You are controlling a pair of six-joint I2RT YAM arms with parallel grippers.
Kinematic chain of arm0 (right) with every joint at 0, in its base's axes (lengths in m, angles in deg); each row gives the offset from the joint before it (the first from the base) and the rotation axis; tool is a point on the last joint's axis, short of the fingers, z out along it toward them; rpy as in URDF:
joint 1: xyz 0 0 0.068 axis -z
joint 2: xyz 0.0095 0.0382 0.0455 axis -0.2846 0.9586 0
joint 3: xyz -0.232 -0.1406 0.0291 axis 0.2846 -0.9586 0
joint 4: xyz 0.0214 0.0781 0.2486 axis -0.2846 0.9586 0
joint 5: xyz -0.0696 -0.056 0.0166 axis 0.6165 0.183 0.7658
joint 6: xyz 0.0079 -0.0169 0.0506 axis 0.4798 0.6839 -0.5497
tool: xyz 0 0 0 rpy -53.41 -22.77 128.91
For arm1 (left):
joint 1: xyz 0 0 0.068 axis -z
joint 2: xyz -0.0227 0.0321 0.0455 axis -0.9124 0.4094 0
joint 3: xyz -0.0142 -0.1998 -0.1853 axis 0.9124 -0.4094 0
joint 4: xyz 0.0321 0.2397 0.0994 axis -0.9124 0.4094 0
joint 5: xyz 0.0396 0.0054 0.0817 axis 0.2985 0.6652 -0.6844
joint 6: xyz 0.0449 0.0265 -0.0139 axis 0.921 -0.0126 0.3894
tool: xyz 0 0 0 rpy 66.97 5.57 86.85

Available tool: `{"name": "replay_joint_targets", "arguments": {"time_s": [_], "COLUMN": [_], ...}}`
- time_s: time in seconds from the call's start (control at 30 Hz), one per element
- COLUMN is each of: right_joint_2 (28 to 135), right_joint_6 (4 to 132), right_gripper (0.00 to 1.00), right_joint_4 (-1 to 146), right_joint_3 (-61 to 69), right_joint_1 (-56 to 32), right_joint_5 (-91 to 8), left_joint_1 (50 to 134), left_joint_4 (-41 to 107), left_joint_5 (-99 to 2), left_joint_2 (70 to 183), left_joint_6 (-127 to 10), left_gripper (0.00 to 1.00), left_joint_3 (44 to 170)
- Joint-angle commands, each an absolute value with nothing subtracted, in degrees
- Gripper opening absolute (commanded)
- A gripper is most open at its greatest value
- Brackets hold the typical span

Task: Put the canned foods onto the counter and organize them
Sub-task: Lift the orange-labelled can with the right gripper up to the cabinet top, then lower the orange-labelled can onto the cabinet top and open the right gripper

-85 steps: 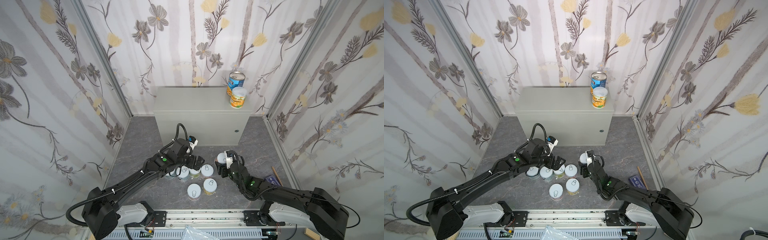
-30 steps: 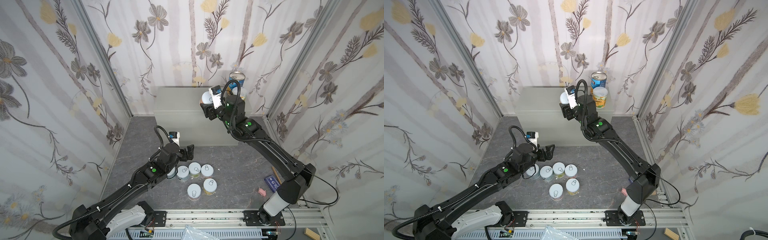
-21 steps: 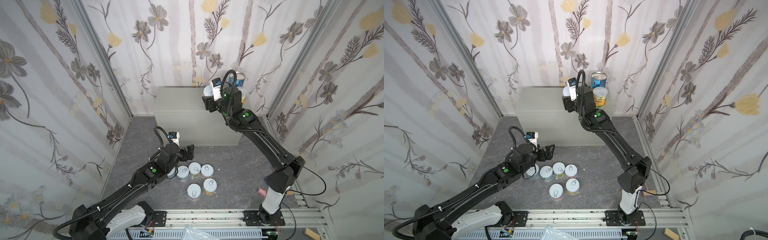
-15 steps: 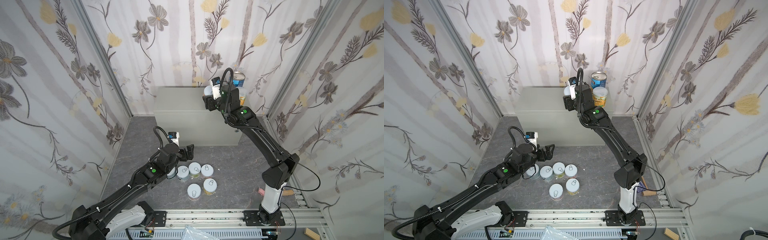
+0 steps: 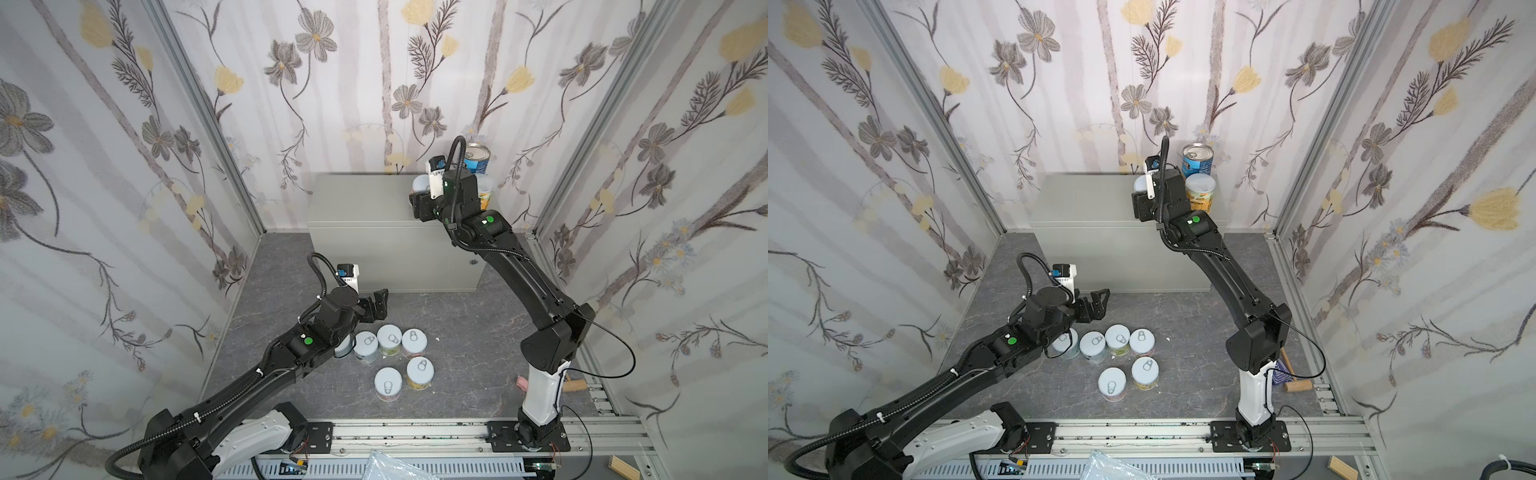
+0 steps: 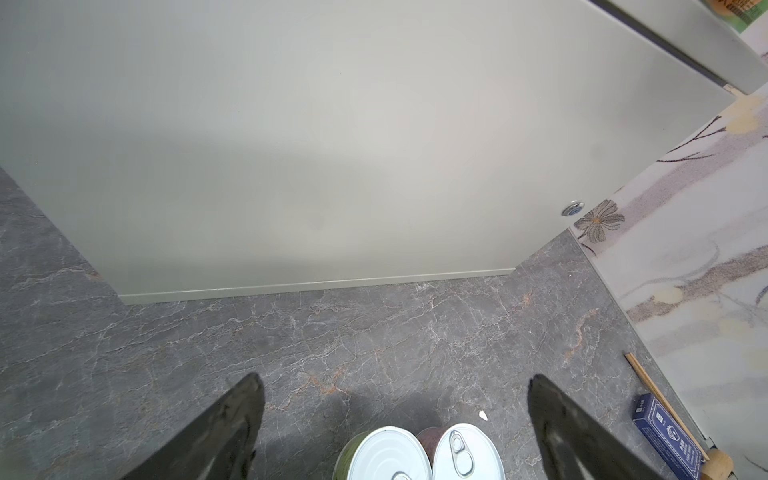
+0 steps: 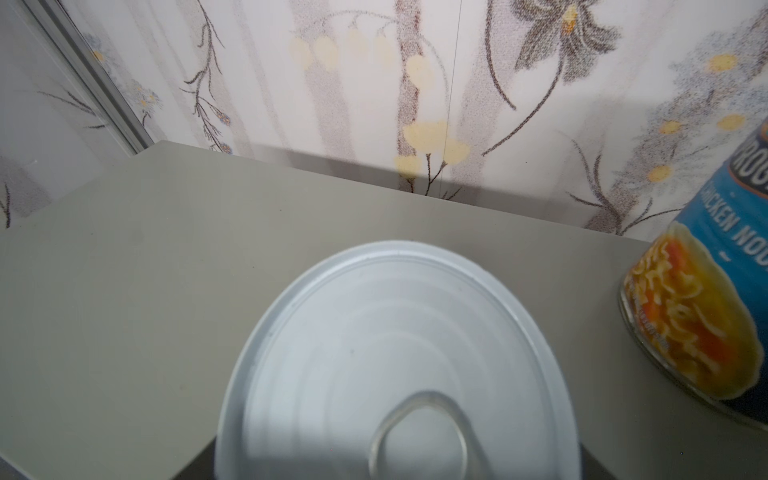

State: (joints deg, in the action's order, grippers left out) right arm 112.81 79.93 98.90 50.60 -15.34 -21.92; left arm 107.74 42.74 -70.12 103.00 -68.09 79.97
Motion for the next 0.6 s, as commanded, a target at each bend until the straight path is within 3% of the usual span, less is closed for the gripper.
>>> {"name": "replay_joint_targets", "arguments": {"time_s": [0.0, 0.17, 0.57], "right_joint_2": [113.3, 112.2, 111.5], "right_joint_6": [78.2, 78.2, 78.8], "right_gripper": [0.67, 0.80, 0.81], "right_joint_4": [96.3, 95.8, 96.5], "right_joint_3": [51.0, 51.1, 51.0], "right_joint_1": [-15.3, -15.3, -15.5], "right_joint_5": [-21.2, -21.0, -14.2], "left_joint_1": [107.7, 107.7, 107.7], "left_joint_4": [41.4, 41.5, 41.4], "left_joint_5": [-70.8, -70.5, -70.8], "left_joint_2": [103.3, 103.9, 103.5], "left_joint_6": [-68.0, -68.0, -68.3], "left_gripper": [1.00, 1.00, 1.00], "left_joint_3": [80.7, 81.0, 80.7]}}
